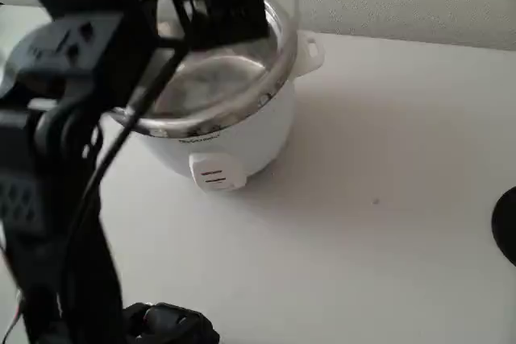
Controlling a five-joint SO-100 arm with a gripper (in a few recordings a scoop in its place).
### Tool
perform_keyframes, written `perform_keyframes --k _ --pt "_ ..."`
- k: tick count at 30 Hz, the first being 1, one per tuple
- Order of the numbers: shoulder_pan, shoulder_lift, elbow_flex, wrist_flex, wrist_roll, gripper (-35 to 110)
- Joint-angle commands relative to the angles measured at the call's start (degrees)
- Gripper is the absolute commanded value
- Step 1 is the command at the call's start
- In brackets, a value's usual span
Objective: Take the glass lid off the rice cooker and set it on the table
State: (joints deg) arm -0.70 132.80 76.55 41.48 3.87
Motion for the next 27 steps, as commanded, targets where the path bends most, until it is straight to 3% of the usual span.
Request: perform_keyframes --k 1,7,14,27 --pt "11.2 15.3 13.2 -12.7 -5.8 0" --pt "24.0 17.2 29.4 -20.7 -5.4 0" --pt "30.2 6.7 39.2 -29.5 -4.2 0" --pt "25.3 -6.7 48.7 -30.7 -3.7 0"
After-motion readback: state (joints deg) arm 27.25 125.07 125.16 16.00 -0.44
